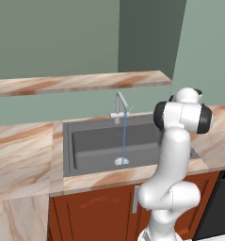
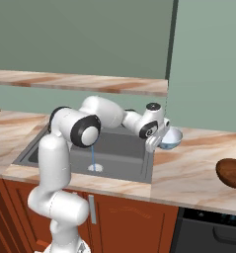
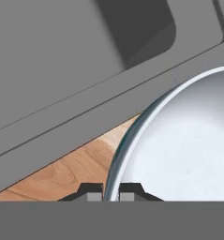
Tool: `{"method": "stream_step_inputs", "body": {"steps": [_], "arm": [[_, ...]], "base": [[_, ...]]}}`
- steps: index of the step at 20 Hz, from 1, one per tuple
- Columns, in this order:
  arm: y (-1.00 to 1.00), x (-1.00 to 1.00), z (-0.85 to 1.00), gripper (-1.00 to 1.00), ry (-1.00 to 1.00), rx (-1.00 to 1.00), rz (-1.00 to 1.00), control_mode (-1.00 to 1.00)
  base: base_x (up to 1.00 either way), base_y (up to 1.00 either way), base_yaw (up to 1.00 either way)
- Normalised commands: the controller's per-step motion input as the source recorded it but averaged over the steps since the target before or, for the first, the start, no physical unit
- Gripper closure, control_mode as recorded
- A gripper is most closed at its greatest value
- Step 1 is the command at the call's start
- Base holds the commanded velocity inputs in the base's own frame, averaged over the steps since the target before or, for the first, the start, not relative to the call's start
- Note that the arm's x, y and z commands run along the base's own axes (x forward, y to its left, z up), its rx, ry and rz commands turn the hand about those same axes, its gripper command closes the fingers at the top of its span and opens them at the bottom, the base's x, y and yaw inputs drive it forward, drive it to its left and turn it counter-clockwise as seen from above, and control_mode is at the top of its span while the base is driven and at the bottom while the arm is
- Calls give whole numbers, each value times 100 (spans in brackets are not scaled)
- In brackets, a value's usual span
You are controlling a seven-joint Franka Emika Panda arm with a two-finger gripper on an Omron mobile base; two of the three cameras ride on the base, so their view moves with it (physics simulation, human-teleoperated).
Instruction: Rinse each bowl for a few seconds and place them down in the sink or on the counter.
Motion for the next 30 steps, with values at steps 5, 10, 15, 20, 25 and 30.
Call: {"method": "stream_step_inputs", "body": {"steps": [5,10,15,20,25,30], "arm": [[-12,14,-30,100,0,0,0,-100],[-12,14,-29,100,0,0,0,-100],[-8,10,-25,-100,0,0,0,-100],[-10,0,7,-100,-1,1,0,-100],[-6,-5,15,-100,0,1,0,-100],[0,-9,33,-100,0,0,-3,-100]], "base": [[0,0,0],[0,0,0],[0,0,0],[0,0,0],[0,0,0],[0,0,0]]}}
